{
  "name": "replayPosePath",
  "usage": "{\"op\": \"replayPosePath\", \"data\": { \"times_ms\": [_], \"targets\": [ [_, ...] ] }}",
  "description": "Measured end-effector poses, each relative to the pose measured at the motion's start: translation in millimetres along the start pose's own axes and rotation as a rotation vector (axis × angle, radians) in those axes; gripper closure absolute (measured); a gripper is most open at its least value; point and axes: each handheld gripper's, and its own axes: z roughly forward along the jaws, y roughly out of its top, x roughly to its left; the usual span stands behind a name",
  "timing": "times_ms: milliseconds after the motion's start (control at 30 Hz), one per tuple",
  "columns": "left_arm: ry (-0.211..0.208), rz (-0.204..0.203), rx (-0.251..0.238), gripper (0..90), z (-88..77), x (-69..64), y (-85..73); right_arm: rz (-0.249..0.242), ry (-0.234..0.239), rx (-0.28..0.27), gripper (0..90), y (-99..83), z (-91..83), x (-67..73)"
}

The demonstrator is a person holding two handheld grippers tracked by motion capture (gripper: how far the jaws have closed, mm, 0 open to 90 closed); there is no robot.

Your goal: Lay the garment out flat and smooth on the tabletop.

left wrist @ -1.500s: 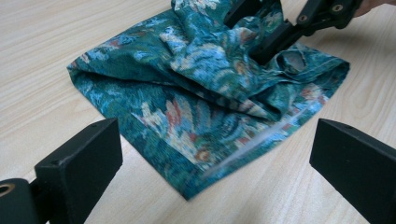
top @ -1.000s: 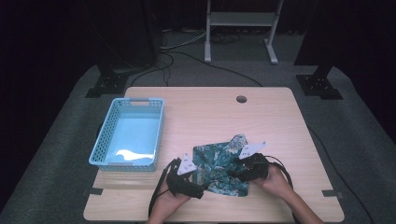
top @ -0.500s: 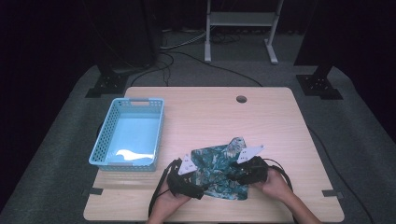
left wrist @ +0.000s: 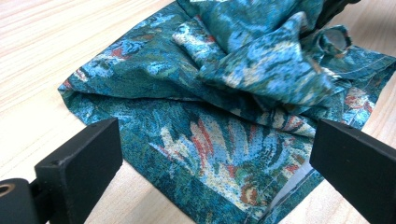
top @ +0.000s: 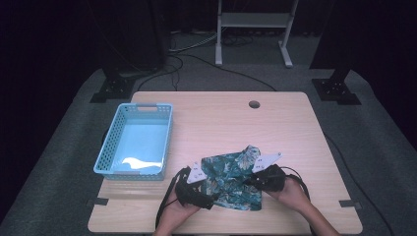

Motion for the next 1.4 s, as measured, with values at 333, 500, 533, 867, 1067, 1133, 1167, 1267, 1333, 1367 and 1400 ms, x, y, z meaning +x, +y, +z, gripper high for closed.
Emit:
{"op": "replayPosePath", "data": {
  "times_ms": [333,500,533,867,1067,1133,1167,1267,1333,1367,1400],
  "targets": [
    [0.001,0.004,-0.004,1.6,-0.9,-0.3,1.2,-0.010,-0.018,-0.012,84.8,3.8,-28.0,-2.8],
    [0.001,0.003,-0.006,1.6,-1.6,-0.4,1.5,0.001,-0.030,-0.016,84.9,1.1,-40.1,-5.6],
    [0.002,0.004,-0.004,1.6,-1.8,-0.3,1.5,0.002,-0.034,-0.015,84.8,0.1,-42.9,-6.3],
    [0.003,0.004,-0.009,1.6,-2.5,-1.2,2.3,0.016,-0.080,0.022,84.8,-15.6,-71.3,-11.7],
    [0.002,0.004,-0.010,1.6,-2.6,-1.9,2.5,0.040,-0.101,0.041,84.8,-28.0,-86.0,-16.1],
    [0.002,0.005,-0.008,1.6,-2.4,-2.1,2.5,0.045,-0.112,0.052,84.7,-34.2,-91.1,-18.1],
    [0.002,0.006,-0.008,1.6,-2.2,-2.3,2.5,0.055,-0.116,0.057,84.6,-38.4,-94.2,-19.3],
    [0.001,0.005,-0.006,1.6,-1.4,-2.9,2.4,0.078,-0.122,0.066,84.3,-49.9,-100.2,-22.7],
    [-0.001,0.007,-0.004,1.6,-0.6,-2.8,2.3,0.096,-0.127,0.082,83.6,-61.2,-103.5,-25.9],
    [-0.003,0.006,-0.004,1.6,-0.3,-3.0,2.3,0.110,-0.121,0.085,83.3,-66.5,-104.7,-27.2],
    [-0.005,0.005,-0.005,1.6,-0.2,-3.2,2.4,0.121,-0.118,0.090,82.7,-71.7,-105.4,-28.6]
  ]
}}
